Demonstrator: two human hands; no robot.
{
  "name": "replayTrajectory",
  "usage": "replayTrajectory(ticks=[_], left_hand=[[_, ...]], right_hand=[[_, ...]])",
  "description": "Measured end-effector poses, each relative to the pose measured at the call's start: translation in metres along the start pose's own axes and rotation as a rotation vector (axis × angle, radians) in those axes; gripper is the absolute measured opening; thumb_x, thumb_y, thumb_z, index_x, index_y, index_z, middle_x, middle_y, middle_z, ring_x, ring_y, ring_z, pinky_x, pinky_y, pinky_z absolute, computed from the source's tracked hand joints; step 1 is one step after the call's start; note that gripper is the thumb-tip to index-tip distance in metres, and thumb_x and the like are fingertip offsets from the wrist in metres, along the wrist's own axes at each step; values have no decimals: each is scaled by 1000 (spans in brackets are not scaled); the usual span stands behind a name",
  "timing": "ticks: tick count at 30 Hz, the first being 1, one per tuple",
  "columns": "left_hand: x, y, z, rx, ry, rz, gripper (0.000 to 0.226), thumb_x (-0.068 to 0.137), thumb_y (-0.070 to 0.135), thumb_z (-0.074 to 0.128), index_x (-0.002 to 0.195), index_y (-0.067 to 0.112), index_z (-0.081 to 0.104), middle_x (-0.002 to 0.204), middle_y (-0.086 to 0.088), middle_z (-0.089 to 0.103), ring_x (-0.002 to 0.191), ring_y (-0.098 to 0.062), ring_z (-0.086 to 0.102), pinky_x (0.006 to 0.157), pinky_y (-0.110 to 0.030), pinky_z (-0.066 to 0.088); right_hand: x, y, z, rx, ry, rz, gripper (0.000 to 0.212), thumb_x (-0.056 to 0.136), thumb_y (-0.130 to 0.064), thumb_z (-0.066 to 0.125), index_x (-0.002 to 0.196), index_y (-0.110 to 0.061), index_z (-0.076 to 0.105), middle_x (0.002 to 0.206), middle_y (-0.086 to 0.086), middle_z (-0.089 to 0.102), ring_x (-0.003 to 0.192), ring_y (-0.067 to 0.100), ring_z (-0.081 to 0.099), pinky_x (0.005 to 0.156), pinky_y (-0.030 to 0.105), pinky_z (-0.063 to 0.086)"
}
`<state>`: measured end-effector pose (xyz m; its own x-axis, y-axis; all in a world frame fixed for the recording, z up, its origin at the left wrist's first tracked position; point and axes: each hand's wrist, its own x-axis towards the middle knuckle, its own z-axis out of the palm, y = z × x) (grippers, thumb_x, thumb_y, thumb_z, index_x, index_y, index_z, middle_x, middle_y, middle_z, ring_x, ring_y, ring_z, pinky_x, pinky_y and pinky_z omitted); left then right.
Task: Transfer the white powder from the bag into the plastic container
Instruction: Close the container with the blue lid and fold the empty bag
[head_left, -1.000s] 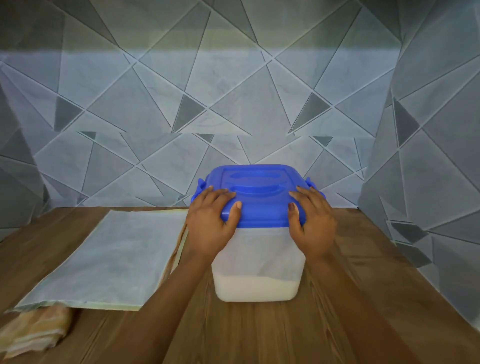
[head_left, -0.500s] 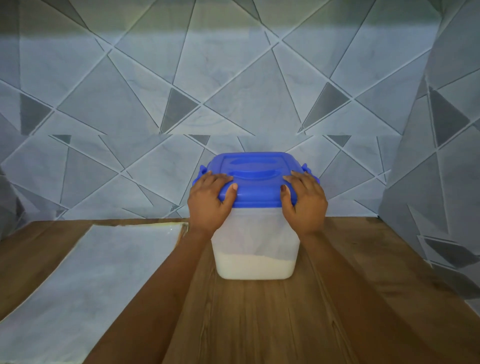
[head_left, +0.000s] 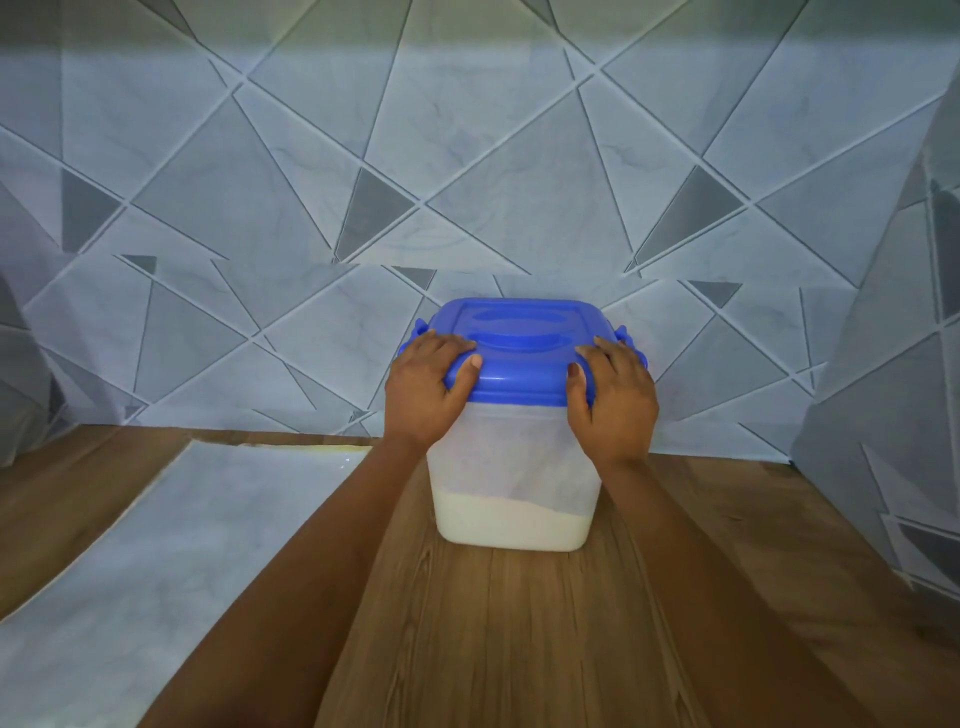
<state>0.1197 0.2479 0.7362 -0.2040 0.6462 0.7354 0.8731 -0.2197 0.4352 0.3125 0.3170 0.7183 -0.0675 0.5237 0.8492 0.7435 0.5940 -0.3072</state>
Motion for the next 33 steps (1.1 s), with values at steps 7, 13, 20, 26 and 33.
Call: replayTrajectory(ticks=[7, 13, 20, 26, 33], left_hand=[[-42, 0, -30, -93, -82, -145, 57, 85, 44, 48, 135, 18, 47, 140, -6, 50, 132, -20, 43, 110, -36, 35], [-131, -37, -115, 118, -134, -362, 56, 86, 39, 48, 139, 22, 40, 146, -1, 43, 134, -16, 40, 108, -28, 29], [-185, -125, -224, 248, -153, -583, 61, 80, 46, 43, 134, 18, 46, 145, -5, 45, 132, -26, 43, 107, -40, 37], [-187, -218, -277, 305, -298, -666, 51, 93, 30, 51, 139, 12, 40, 147, -9, 40, 133, -27, 39, 111, -34, 27], [-172, -314, -281, 205, -473, -985, 53, 88, 33, 56, 132, 6, 44, 134, -20, 49, 121, -39, 48, 102, -48, 41]], right_hand=[[-31, -34, -21, 4, -7, 67, 48, 87, -38, 41, 119, -8, 61, 130, 14, 59, 127, 36, 48, 108, 45, 31], [-116, -132, -10, 218, -190, 120, 52, 87, -39, 37, 125, -9, 57, 135, 13, 56, 134, 32, 40, 110, 45, 28], [-175, -231, 40, 337, -430, 138, 54, 82, -35, 43, 114, 4, 62, 114, 23, 66, 108, 39, 61, 95, 37, 42], [-193, -287, 85, 168, -652, 359, 54, 93, -36, 46, 140, -12, 37, 148, 12, 39, 137, 29, 36, 113, 40, 28], [-190, -290, 119, 1, -842, 743, 70, 93, -38, 49, 145, 1, 22, 153, 20, 23, 141, 36, 24, 115, 41, 20]])
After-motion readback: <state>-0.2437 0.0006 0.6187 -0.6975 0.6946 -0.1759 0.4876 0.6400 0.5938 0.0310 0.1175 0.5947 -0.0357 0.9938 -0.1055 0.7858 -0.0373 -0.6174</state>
